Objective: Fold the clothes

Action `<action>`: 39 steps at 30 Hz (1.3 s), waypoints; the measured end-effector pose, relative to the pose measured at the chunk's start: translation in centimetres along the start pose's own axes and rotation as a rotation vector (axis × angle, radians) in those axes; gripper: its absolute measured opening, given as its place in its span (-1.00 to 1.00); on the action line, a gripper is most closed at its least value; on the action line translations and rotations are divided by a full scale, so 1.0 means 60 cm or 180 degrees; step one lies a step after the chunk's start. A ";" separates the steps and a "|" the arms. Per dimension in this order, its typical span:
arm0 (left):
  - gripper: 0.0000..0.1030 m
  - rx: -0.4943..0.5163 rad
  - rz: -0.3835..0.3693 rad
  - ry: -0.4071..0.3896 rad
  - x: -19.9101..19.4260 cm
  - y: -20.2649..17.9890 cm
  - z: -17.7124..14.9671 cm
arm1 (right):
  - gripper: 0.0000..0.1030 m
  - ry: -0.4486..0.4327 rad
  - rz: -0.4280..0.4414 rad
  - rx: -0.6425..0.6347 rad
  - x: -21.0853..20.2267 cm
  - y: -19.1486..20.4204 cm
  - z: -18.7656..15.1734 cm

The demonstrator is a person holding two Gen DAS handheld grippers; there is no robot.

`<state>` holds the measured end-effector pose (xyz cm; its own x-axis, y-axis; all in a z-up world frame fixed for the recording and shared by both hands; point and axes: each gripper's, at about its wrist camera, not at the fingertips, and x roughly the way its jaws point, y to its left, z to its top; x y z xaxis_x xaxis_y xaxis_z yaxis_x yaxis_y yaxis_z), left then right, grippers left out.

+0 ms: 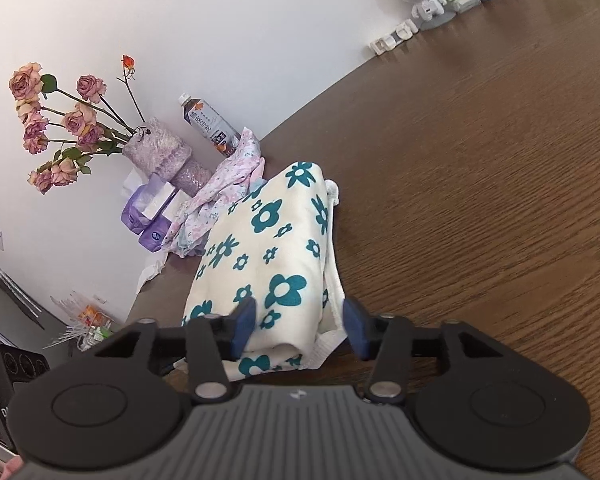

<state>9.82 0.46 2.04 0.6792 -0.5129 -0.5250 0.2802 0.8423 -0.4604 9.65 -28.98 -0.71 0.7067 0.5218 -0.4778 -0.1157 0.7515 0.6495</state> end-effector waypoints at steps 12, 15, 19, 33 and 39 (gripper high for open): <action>-0.18 -0.0022 -0.0032 -0.0015 -0.001 -0.001 -0.012 | -0.35 0.0114 0.0067 0.0124 0.016 0.000 -0.015; -0.35 -0.0035 -0.0046 -0.0023 0.000 0.001 -0.015 | -0.46 0.0105 0.0040 0.0126 0.016 0.003 -0.021; -0.32 -0.0053 -0.0045 -0.0047 0.000 0.003 -0.018 | -0.45 0.0110 0.0034 0.0151 0.017 0.003 -0.023; -0.45 0.0014 -0.0060 -0.0047 -0.009 0.007 -0.009 | -0.57 0.0012 -0.0029 0.0119 0.016 0.011 -0.002; -0.29 -0.0080 -0.0112 -0.0037 -0.012 0.016 -0.004 | -0.37 -0.0030 -0.0129 -0.0146 -0.003 0.034 -0.007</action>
<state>9.46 1.58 1.79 0.6770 -0.5401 -0.4999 0.2870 0.8193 -0.4964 8.99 -27.37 0.47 0.7179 0.4870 -0.4975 -0.1186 0.7897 0.6020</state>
